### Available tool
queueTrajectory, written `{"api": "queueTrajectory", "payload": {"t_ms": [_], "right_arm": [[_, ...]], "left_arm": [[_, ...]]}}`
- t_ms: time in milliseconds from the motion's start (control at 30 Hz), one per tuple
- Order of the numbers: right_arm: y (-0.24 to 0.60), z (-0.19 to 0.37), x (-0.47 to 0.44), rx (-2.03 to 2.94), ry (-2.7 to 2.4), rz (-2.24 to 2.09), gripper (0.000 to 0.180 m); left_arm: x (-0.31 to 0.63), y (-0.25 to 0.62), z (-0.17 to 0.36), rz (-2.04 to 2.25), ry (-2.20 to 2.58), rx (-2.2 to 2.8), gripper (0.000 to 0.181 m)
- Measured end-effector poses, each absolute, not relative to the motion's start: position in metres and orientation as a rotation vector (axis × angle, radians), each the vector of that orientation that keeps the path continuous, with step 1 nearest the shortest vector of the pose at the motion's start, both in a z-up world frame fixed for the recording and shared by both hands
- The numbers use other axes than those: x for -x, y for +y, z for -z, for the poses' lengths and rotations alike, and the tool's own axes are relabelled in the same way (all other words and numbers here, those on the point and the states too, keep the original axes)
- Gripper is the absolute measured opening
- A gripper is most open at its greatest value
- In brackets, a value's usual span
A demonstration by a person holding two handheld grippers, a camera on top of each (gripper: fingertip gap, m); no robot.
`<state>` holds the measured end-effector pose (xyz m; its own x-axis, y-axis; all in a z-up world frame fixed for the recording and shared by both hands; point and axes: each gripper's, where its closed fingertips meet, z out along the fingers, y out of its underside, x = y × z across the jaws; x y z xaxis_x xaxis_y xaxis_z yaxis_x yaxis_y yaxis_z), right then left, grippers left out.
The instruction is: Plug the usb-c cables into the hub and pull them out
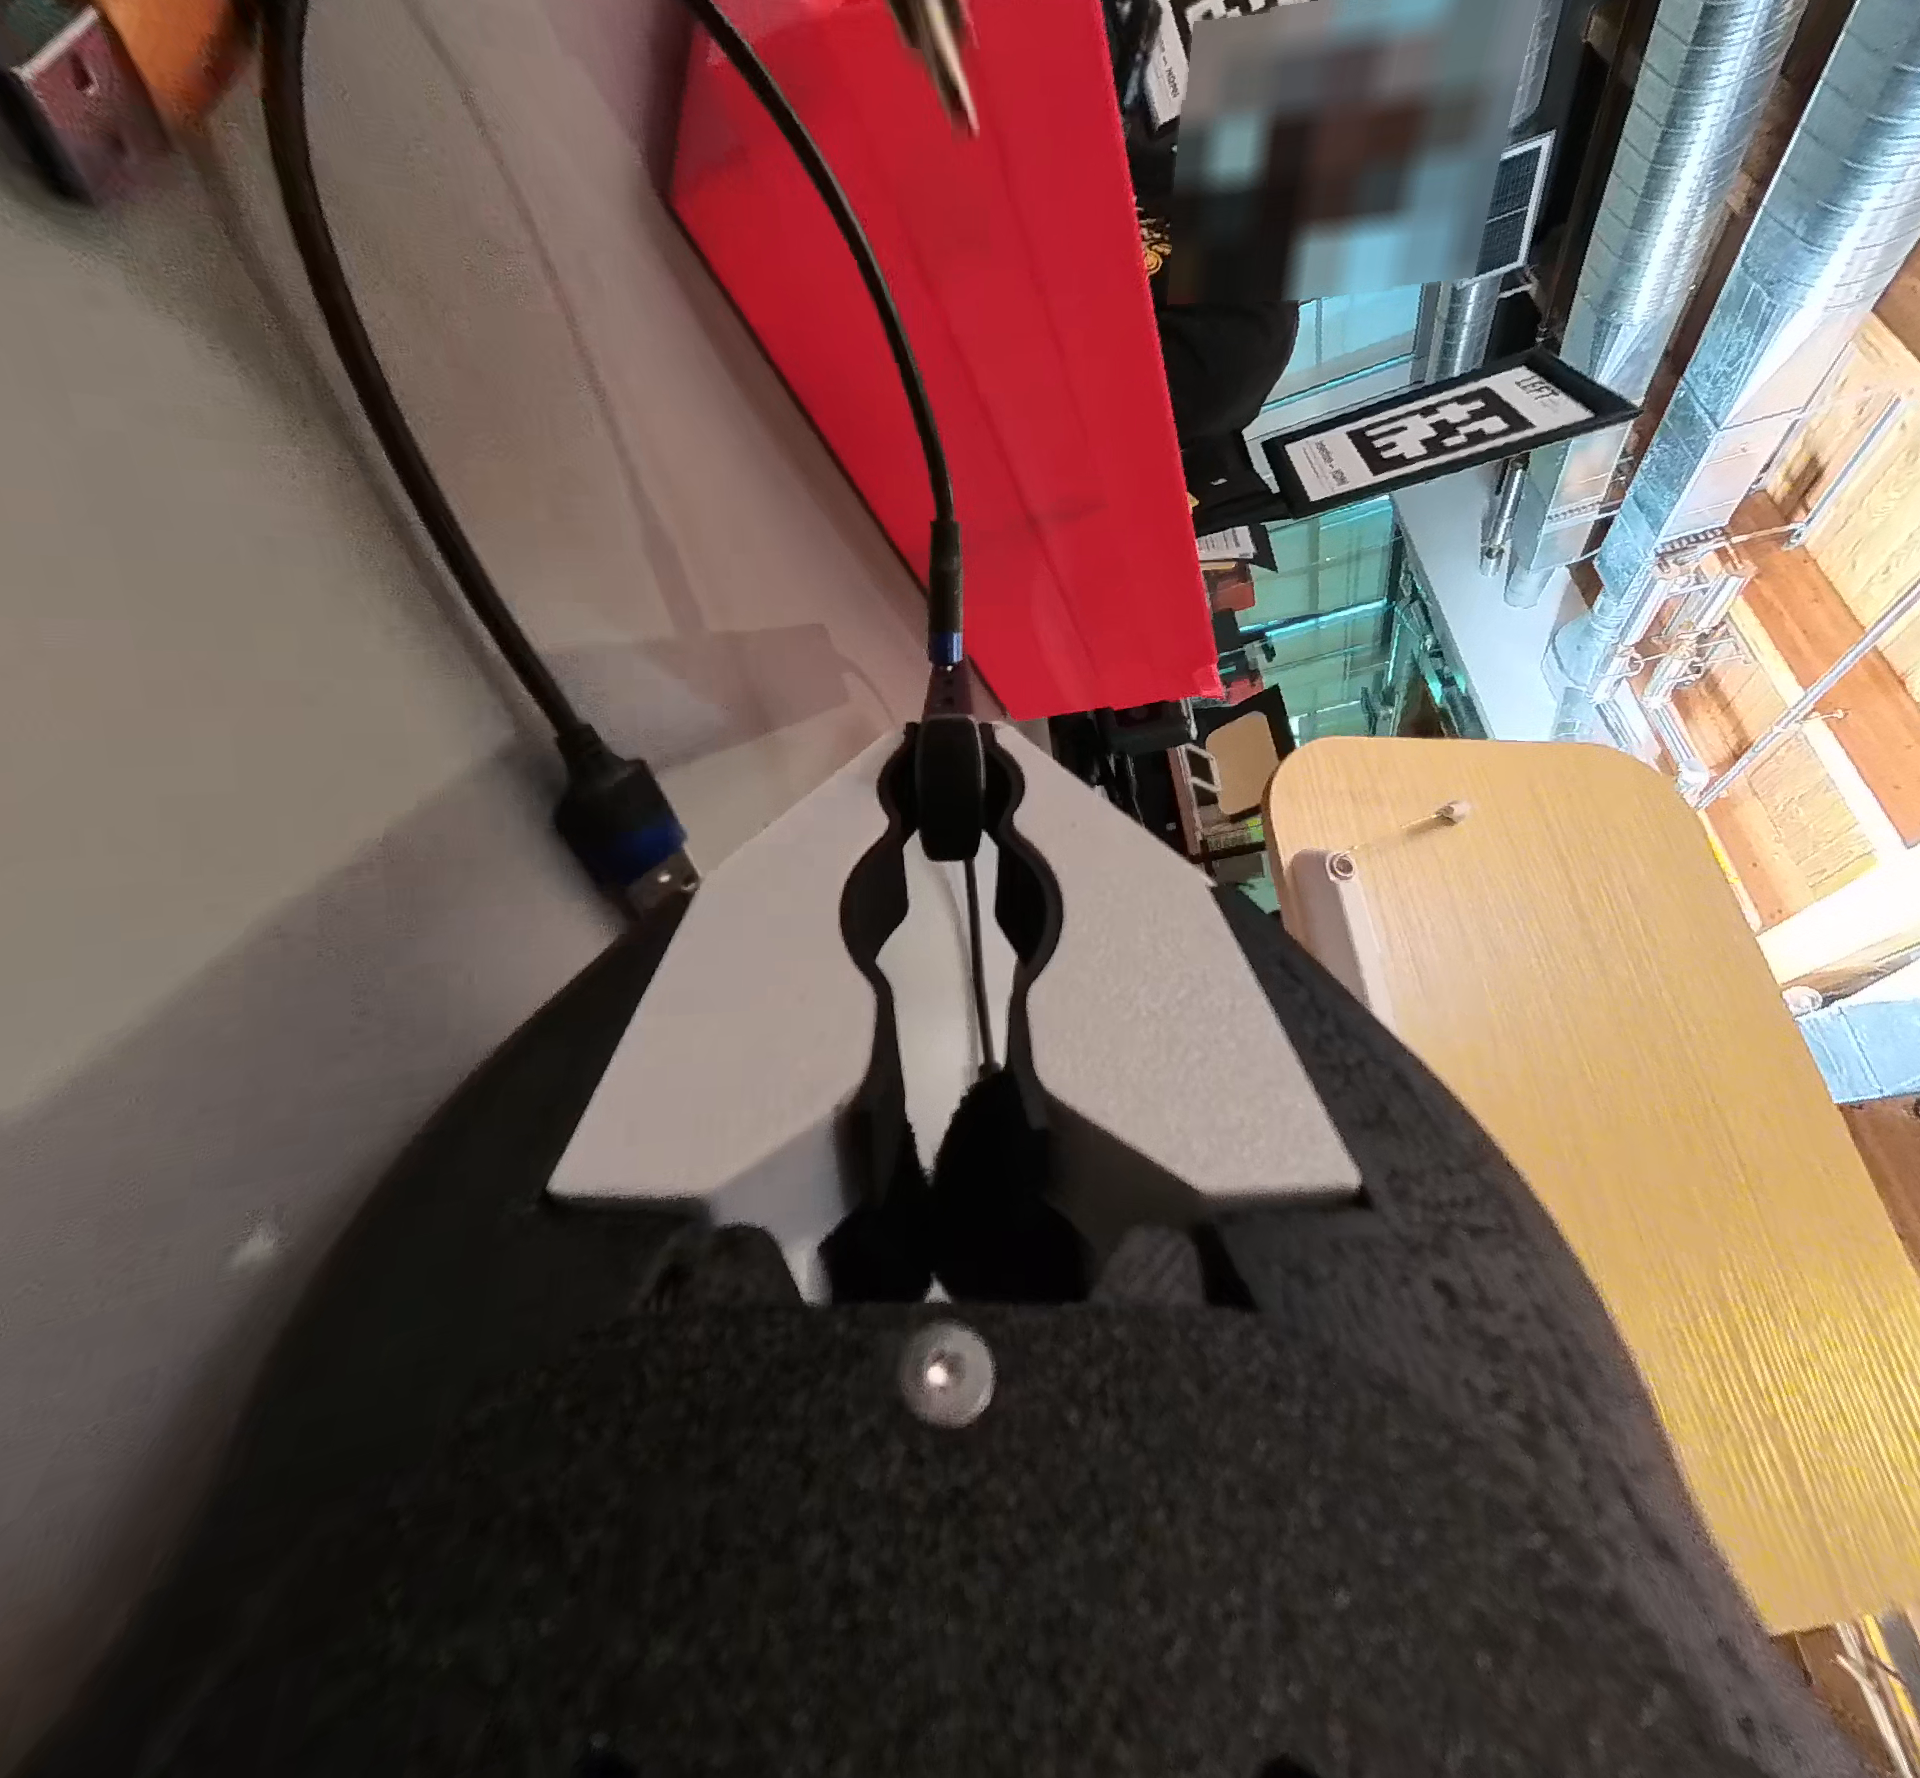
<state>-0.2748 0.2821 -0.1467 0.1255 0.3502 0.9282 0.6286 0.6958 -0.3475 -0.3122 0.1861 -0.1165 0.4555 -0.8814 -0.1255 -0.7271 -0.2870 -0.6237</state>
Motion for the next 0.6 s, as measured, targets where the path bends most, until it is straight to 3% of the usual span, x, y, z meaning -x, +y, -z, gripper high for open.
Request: {"api": "queueTrajectory", "payload": {"t_ms": [167,600], "right_arm": [[0.274,0.139,0.278,0.789,-1.461,0.297,0.009],[0.264,0.143,0.284,0.731,-1.496,0.304,0.009]], "left_arm": [[0.305,0.226,0.132,0.200,1.255,2.213,0.005],[0.311,0.229,0.145,0.221,1.258,2.259,0.005]]}}
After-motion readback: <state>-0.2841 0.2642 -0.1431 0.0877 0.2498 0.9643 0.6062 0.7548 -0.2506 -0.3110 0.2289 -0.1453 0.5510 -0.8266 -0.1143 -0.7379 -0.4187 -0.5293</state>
